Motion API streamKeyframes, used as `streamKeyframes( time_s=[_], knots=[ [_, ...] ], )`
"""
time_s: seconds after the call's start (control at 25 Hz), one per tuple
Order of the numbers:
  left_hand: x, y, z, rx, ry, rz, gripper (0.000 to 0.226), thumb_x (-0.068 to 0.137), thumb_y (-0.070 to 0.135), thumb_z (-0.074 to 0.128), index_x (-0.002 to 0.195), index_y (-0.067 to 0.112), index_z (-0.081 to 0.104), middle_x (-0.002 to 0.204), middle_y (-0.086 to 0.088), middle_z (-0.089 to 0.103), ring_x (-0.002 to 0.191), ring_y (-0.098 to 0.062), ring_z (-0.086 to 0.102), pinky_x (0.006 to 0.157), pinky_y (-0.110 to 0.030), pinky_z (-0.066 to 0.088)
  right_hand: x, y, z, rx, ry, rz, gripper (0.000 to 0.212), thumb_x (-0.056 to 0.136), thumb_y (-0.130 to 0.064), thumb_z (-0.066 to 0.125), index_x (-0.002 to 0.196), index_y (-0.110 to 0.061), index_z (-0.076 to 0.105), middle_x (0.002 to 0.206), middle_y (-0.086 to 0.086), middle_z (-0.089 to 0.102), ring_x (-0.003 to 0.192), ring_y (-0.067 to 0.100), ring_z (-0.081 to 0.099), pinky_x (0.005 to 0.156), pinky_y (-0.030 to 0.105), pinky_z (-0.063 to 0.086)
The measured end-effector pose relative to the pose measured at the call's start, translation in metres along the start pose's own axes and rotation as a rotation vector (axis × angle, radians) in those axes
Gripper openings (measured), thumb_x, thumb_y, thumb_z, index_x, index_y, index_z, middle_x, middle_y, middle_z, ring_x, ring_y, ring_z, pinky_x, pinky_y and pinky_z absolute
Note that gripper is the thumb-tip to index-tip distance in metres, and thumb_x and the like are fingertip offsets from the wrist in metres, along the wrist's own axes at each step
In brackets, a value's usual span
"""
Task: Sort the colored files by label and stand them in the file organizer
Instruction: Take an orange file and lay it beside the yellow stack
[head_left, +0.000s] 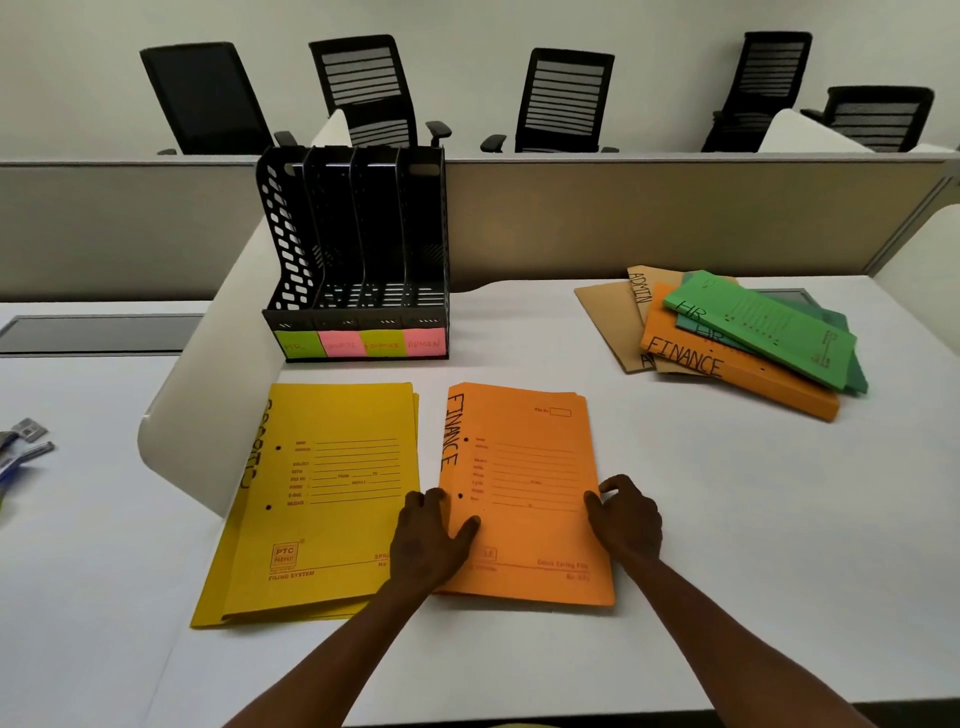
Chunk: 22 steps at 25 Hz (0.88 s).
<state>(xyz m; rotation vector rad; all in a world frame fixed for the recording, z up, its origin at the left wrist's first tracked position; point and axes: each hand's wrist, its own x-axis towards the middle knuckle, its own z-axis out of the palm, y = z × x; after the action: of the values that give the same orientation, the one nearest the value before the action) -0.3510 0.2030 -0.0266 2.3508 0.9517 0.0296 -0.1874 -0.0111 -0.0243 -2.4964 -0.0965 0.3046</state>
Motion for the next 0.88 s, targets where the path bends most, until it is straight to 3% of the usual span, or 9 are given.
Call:
streamKeyframes(
  time_s=[0.28, 0.36, 0.52, 0.64, 0.88],
  knots=[
    [0.011, 0.002, 0.006, -0.006, -0.004, 0.010, 0.071, 0.084, 0.059, 0.062, 0.139, 0.018, 0.044, 0.130, -0.005, 0.050, 0.118, -0.023, 0.054, 0.091, -0.037, 0.051, -0.002, -0.005, 0.007, -0.018, 0.001, -0.020, 0.050, 0.086, -0.044, 0.069, 0.127, -0.018, 0.056, 0.118, 0.006, 0.067, 0.107, 0.027, 0.064, 0.091, 0.040, 0.051],
    [0.014, 0.001, 0.003, 0.017, 0.041, 0.034, 0.061, 0.090, 0.056, 0.056, 0.137, 0.018, 0.048, 0.131, -0.005, 0.050, 0.121, -0.024, 0.051, 0.092, -0.038, 0.051, -0.005, -0.005, 0.009, -0.034, 0.010, -0.016, 0.057, 0.085, -0.045, 0.069, 0.132, -0.017, 0.053, 0.124, 0.009, 0.061, 0.111, 0.028, 0.061, 0.092, 0.042, 0.050],
    [0.028, -0.017, -0.004, 0.243, 0.195, 0.136, 0.043, 0.090, 0.033, 0.064, 0.128, 0.014, 0.060, 0.134, -0.014, 0.055, 0.128, -0.036, 0.047, 0.097, -0.049, 0.045, -0.009, -0.009, 0.014, -0.077, 0.025, -0.004, 0.065, 0.084, -0.047, 0.069, 0.137, -0.017, 0.047, 0.128, 0.012, 0.052, 0.116, 0.030, 0.055, 0.092, 0.043, 0.050],
    [0.032, -0.033, -0.006, 0.322, 0.161, 0.036, 0.053, 0.081, 0.035, 0.073, 0.128, 0.013, 0.062, 0.138, -0.018, 0.054, 0.133, -0.040, 0.044, 0.104, -0.056, 0.038, -0.012, -0.011, 0.017, -0.111, 0.034, -0.012, 0.066, 0.084, -0.048, 0.068, 0.138, -0.017, 0.045, 0.130, 0.012, 0.050, 0.120, 0.030, 0.050, 0.093, 0.044, 0.048],
    [0.028, -0.046, -0.012, 0.350, 0.087, 0.079, 0.055, 0.087, 0.032, 0.065, 0.139, 0.017, 0.052, 0.146, -0.012, 0.048, 0.139, -0.035, 0.038, 0.111, -0.055, 0.031, -0.011, -0.011, 0.017, -0.128, 0.024, -0.012, 0.067, 0.084, -0.048, 0.068, 0.138, -0.018, 0.044, 0.132, 0.012, 0.048, 0.122, 0.030, 0.048, 0.093, 0.043, 0.048]
  ],
)
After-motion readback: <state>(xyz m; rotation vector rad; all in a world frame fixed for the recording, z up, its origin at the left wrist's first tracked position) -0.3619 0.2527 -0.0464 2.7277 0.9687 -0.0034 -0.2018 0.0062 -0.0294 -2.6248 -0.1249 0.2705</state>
